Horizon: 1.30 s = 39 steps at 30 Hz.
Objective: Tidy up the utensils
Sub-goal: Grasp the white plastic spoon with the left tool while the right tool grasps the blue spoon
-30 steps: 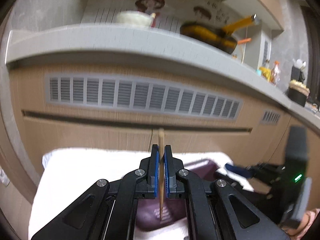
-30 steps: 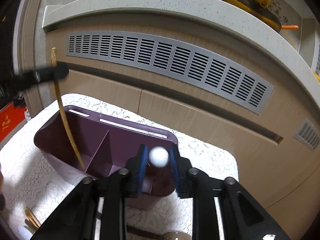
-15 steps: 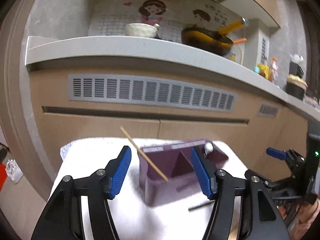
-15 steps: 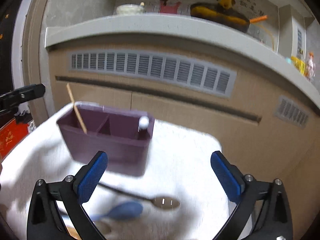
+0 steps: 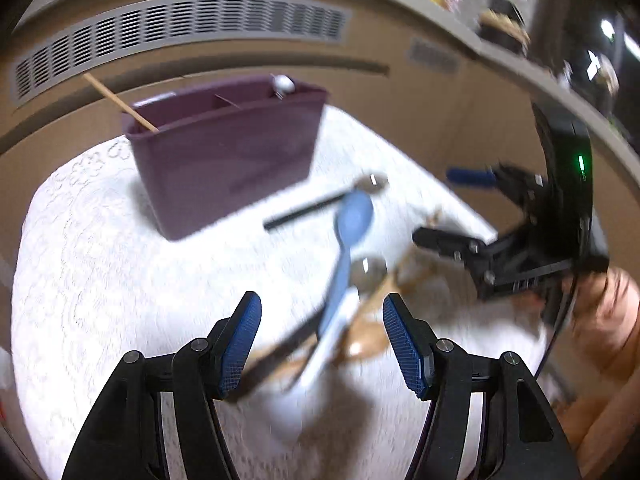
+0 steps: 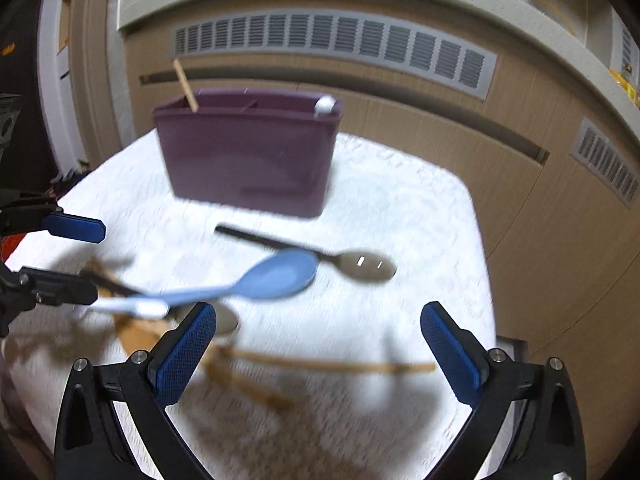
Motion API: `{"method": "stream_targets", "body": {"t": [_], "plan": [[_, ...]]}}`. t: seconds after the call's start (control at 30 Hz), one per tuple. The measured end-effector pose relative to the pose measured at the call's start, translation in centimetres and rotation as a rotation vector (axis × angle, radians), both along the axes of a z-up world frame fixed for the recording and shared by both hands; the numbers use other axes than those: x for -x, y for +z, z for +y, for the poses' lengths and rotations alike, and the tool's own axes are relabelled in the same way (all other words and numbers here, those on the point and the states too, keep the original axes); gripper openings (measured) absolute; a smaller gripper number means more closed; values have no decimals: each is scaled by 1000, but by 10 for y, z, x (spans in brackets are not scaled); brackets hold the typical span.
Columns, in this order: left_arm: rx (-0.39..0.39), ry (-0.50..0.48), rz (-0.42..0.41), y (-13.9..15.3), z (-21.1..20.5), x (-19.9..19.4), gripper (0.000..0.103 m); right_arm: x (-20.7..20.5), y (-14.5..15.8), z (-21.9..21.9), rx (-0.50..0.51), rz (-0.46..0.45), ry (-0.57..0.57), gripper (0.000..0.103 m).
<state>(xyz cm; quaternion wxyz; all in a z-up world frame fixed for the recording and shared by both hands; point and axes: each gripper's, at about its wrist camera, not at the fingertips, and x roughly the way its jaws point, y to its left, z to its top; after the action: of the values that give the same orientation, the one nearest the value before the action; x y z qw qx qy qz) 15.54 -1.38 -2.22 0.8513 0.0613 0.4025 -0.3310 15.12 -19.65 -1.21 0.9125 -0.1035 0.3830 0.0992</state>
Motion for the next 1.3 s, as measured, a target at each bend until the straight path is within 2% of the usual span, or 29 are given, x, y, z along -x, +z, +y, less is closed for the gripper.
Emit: {"method": "stream_targets", "body": {"t": [0.1, 0.27, 0.33, 0.47, 0.5, 0.57, 0.63, 0.7, 0.8, 0.9, 1.03, 1.13, 1.27, 1.3], "plan": [[-90, -45, -12, -8, -6, 17, 60, 4, -4, -1, -32, 23, 4, 97], [-182, -84, -17, -22, -11, 27, 45, 5, -4, 0, -79, 39, -8, 95], [-180, -70, -7, -24, -8, 24, 41, 4, -5, 2, -98, 55, -1, 93], [-175, -20, 14, -26, -1, 13, 41, 5, -6, 6, -97, 64, 7, 93], [-178, -15, 15, -26, -1, 10, 39, 5, -7, 8, -93, 66, 8, 93], [-184, 0, 23, -29, 0, 4, 27, 4, -8, 9, -93, 72, 11, 93], [-160, 6, 32, -29, 1, 1, 16, 4, -7, 11, -97, 76, 15, 93], [-144, 22, 44, -28, 3, -2, 9, 4, -6, 13, -93, 72, 20, 93], [-89, 63, 55, -23, 12, -5, 8, 4, -5, 14, -74, 63, 15, 93], [-41, 107, 10, -12, 21, -2, 8, 1, -6, 13, -70, 68, -10, 91], [70, 198, -46, 3, 41, -1, 8, -14, -12, 15, -87, 100, -90, 87], [133, 240, -28, 1, 53, -6, 8, -32, -16, 17, -118, 126, -156, 86], [143, 292, -32, -3, 70, -4, 8, -52, -22, 25, -156, 161, -225, 84], [147, 303, -36, -3, 73, -3, 8, -56, -24, 29, -155, 170, -236, 79]]}}
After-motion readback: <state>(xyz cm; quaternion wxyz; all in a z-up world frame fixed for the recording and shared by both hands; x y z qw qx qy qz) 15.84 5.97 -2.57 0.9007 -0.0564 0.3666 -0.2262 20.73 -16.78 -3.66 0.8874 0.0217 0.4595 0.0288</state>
